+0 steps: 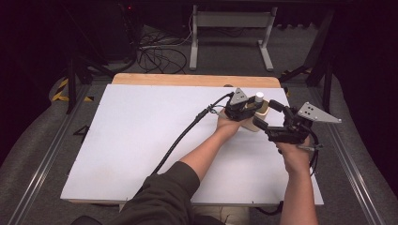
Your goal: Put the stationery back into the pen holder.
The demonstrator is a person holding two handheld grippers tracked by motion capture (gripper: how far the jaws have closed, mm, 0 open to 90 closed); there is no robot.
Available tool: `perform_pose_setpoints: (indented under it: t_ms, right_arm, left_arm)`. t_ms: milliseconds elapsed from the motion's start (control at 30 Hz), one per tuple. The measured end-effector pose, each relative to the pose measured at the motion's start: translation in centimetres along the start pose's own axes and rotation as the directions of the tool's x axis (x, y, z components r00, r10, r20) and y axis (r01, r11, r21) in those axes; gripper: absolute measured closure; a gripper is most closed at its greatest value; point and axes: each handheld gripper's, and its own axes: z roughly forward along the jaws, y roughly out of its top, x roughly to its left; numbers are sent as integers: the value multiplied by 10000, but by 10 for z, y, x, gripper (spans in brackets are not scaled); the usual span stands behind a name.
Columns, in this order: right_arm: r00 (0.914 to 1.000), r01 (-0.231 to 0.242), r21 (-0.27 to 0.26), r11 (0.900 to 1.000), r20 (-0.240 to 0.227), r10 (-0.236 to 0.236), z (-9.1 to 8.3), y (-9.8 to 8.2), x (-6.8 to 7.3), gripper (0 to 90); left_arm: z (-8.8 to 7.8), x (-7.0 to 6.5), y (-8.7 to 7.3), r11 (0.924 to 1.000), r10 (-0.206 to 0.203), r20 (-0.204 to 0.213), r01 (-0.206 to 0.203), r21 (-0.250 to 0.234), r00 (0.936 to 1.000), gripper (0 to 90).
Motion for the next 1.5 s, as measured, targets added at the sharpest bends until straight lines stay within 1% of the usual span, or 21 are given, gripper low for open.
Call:
perform_pose_setpoints:
  t_ms: [267,467,567,700,833,900,967,1033,1133,1200,1233,1300,1400,1500]
  right_arm:
    - [10000,5,9,10000,-11,-5,0,0,1,57]
    - [10000,10,22,10000,-14,-10,1,0,1,57]
    - [10000,24,32,10000,-17,-24,1,0,1,57]
    - [10000,12,6,10000,-4,-12,0,0,0,57]
    - [10000,13,-26,10000,4,-13,0,0,0,57]
    - [10000,-11,-11,10000,-3,11,0,0,0,57]
    - [10000,-2,16,10000,-11,2,0,0,0,57]
    - [10000,-10,26,10000,-30,10,1,0,0,57]
    - [10000,15,59,10000,-25,-15,2,0,0,57]
    - [10000,32,67,10000,-32,-32,2,0,0,57]
    - [10000,50,70,10000,-22,-50,2,0,0,57]
    - [10000,43,81,10000,-34,-43,3,-1,1,57]
    - [10000,53,134,9999,-37,-52,4,-1,1,57]
    - [10000,78,182,9998,-26,-77,4,-1,1,57]
  left_arm:
    - [0,-1,0,9999,139,-64,-139,44,9999,637]
    - [-1,0,2,9999,116,-85,-116,-81,9999,624]
    - [-1,0,3,9998,139,-93,-141,-132,9999,634]
    - [-1,1,3,9998,134,-118,-135,-127,9998,628]
    - [-2,1,4,9999,21,-122,-23,-138,9999,602]
    - [-3,2,5,9998,40,-141,-43,-171,9999,599]
    - [-4,2,6,9999,-24,-127,23,-112,9999,585]
    - [-5,3,8,9999,-7,-120,5,-173,9999,574]
    - [-7,4,9,9999,54,-131,-55,-99,9999,561]
    - [-9,4,10,9999,-49,-73,48,-90,10000,548]
    - [-10,5,11,10000,-30,-44,29,-58,10000,544]
    - [-12,5,12,10000,-30,-16,30,12,10000,521]
    - [-16,6,15,9999,-148,29,148,4,9999,473]
    - [-22,7,20,9999,-121,27,121,-33,9999,426]
